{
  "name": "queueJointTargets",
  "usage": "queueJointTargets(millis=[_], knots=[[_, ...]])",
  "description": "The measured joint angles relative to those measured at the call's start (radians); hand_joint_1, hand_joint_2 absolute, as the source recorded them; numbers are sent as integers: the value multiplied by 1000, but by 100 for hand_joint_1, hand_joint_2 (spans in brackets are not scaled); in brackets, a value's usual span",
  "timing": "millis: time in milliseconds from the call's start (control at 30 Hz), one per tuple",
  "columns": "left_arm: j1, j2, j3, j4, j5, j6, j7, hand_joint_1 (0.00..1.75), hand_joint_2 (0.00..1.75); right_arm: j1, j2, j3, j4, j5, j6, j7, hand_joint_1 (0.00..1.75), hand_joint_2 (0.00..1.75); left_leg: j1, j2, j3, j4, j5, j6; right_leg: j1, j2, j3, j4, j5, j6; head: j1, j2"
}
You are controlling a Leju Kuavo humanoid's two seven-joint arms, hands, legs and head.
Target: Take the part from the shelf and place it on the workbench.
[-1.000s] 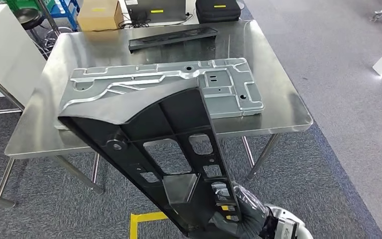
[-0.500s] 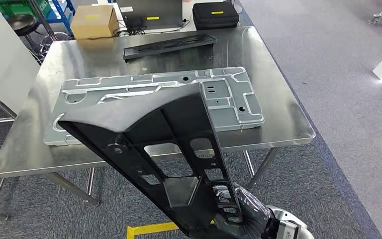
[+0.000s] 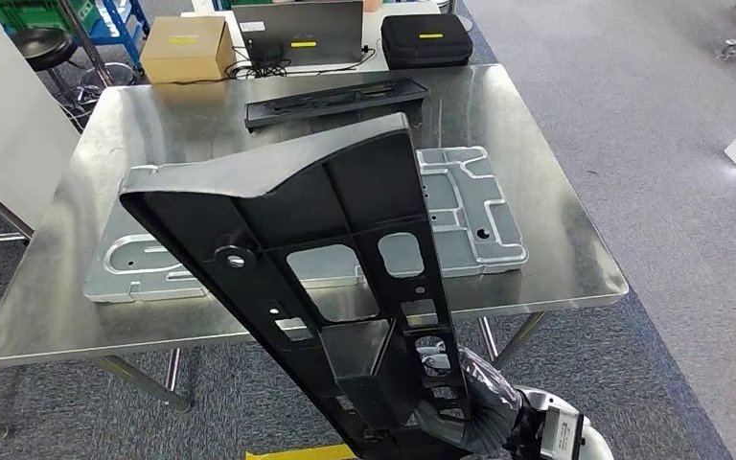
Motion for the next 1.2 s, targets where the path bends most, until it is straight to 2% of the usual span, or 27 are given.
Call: queueJointTargets(millis=[100,167,233,300,333,367,400,467,500,533,633,700,733,800,833,867,900,967,1000,1033,1067,1167,1200], knots=[[-1,0,0,0,0,-3,-3,0,175,-7,0,-2,0,-5,4,5,175,175,0,0,-3,0,-2,-3,0,0,0,-2,3,-4,0,0],[-4,0,0,0,0,-24,-20,0,175,-71,-1,-24,9,-60,29,52,175,175,-2,1,-8,19,-16,-18,-5,2,7,-6,21,-20,-1,0],[-10,0,0,0,-1,-47,-39,0,175,-182,-2,-56,31,-156,61,127,175,175,0,3,-48,108,-63,-39,-10,3,15,-12,34,-36,-1,0],[-16,2,0,0,-1,-53,-46,0,175,-280,-3,-78,66,-234,73,184,175,175,4,4,-124,241,-117,-48,-10,2,16,-14,32,-39,-1,0],[-19,2,1,0,-1,-53,-48,0,175,-326,-3,-87,87,-264,76,206,175,175,5,4,-151,280,-123,-49,-10,2,17,-13,32,-39,-1,0],[-21,3,1,0,-1,-54,-50,0,175,-370,-3,-95,108,-288,77,223,175,175,6,4,-162,283,-109,-49,-10,1,18,-13,30,-38,-1,0],[-22,3,1,0,-1,-54,-51,0,175,-413,-3,-101,130,-304,78,237,175,175,8,4,-154,247,-76,-48,-11,2,21,-13,29,-36,-1,0],[-20,4,1,0,-1,-57,-54,0,175,-501,-3,-108,174,-325,79,264,175,175,12,6,-110,114,9,-48,-12,3,28,-13,25,-31,-1,0],[-18,4,1,0,-1,-59,-56,0,175,-550,-3,-110,199,-335,79,279,175,175,12,7,-93,59,31,-45,-11,4,27,-12,25,-26,-1,0],[-17,5,1,0,-1,-61,-58,0,175,-598,-3,-113,225,-347,79,296,175,175,11,7,-86,26,45,-39,-10,5,25,-11,24,-20,-1,0],[-15,5,1,0,-1,-66,-63,0,175,-710,-2,-118,293,-383,81,335,175,175,9,5,-89,11,57,-13,-9,3,18,-11,23,0,-1,0],[-15,5,1,0,-2,-68,-63,0,175,-761,7,-117,328,-373,72,341,175,175,12,5,-85,3,62,-2,-10,2,3,25,-2,8,-1,0],[-15,5,1,0,-2,-68,-63,0,175,-782,15,-115,344,-348,57,335,175,175,13,6,-83,0,63,2,-10,2,-20,73,-29,10,-1,0],[-15,5,1,0,-2,-69,-61,0,175,-814,31,-109,376,-262,2,308,175,175,11,6,-83,-1,62,7,-9,2,-90,209,-86,12,-1,0],[-14,5,1,0,-3,-70,-61,0,175,-826,36,-105,391,-209,-32,291,175,175,10,6,-82,-1,61,8,-9,2,-120,260,-97,13,-1,0],[-14,5,1,0,-4,-71,-61,0,175,-838,40,-97,405,-147,-68,276,175,175,9,5,-81,0,59,9,-9,2,-134,277,-90,11,-1,0],[-14,5,1,0,-5,-72,-61,0,175,-852,42,-86,419,-76,-104,263,175,175,7,4,-79,0,58,9,-8,2,-128,252,-62,8,-1,0],[-14,5,1,0,-10,-75,-62,0,175,-887,43,-58,444,89,-182,245,175,175,5,3,-72,0,52,8,-1,2,-73,119,18,-6,-1,0],[-14,4,1,0,-13,-76,-63,0,175,-905,43,-41,458,167,-218,240,175,175,2,3,-70,2,49,5,3,2,-45,54,45,-15,-1,0],[-14,4,1,0,-16,-77,-65,0,175,-923,43,-24,472,241,-254,236,175,175,1,3,-71,3,48,2,8,2,-27,10,60,-21,-1,0],[-14,4,1,0,-19,-77,-66,0,175,-939,43,-6,486,315,-290,234,175,175,0,3,-73,3,46,-2,11,2,-20,-9,62,-25,-1,0],[-17,7,1,0,-30,-79,-67,0,175,-980,43,53,538,547,-402,232,175,175,-1,4,-73,4,42,-15,7,3,-13,-25,61,-31,-1,0],[-19,8,0,-1,-32,-80,-66,0,175,-992,42,74,561,625,-441,229,175,175,-1,4,-78,18,30,-21,3,2,-8,-31,62,-34,-1,0]])
